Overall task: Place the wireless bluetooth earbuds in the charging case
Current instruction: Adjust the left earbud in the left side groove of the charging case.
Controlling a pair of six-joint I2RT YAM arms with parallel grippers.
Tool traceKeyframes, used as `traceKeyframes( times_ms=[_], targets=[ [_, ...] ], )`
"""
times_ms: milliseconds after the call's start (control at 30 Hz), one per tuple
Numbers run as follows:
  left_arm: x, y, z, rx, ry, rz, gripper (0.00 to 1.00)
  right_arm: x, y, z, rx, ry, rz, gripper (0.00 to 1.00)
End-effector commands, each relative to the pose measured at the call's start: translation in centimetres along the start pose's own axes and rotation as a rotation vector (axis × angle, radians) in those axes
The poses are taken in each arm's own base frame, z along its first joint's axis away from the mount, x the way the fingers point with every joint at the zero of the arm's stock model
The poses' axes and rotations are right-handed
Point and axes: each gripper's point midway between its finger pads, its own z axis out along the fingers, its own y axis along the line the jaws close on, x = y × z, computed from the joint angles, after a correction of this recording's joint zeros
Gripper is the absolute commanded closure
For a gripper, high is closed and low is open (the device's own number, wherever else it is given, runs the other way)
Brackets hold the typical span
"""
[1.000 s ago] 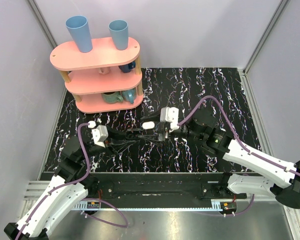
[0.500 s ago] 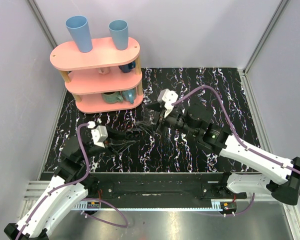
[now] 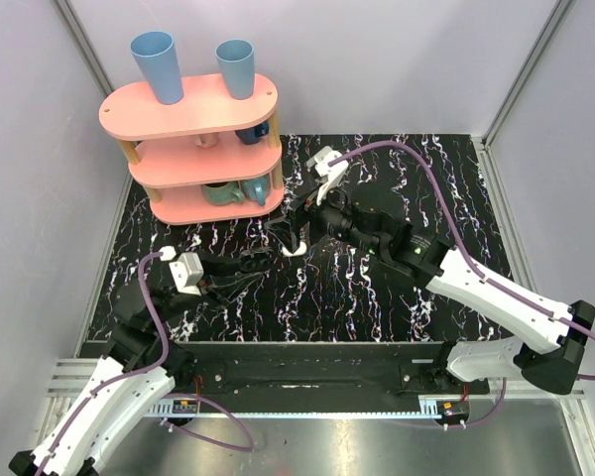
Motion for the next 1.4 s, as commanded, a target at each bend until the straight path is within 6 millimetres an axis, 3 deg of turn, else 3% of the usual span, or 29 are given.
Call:
traceKeyframes(
  times_ms=[0,100,200,367,400,633,900,1367],
  targets=[
    [-1.2,1.2,-0.4,-0.077,-0.05,0.047,1.0,-2.1,0.3,-1.1,0.018,-0.019,0.074,0.11],
    [-1.6,1.7,-0.7,-0.115,-0.073,0.062,1.0,-2.0,0.7,-0.8,-0.005,-0.005,0.071,0.11],
    [-1.8,1.8,-0.9,-0.129,-0.083,0.07,1.0,-1.3,1.8,-0.2,-0.074,0.02,0.051,0.27],
    [-1.8,1.8,-0.8,-0.126,-0.081,0.068,1.0,-0.9,5.4,-0.2,-0.295,0.028,0.028,0.44],
    [-1.7,1.8,-0.8,-0.125,-0.079,0.066,1.0,-0.9,5.8,-0.3,-0.317,0.022,0.028,0.51],
    [-1.7,1.9,-0.9,-0.131,-0.08,0.064,1.0,-0.3,7.7,-1.0,-0.443,0.046,0.01,0.68],
    [-1.7,1.9,-0.8,-0.13,-0.077,0.061,1.0,1.4,10.3,-1.1,-0.591,0.128,-0.023,0.74],
    [-1.8,1.9,-0.8,-0.126,-0.079,0.06,1.0,2.7,9.0,1.3,-0.506,0.14,-0.054,0.76]
  ],
)
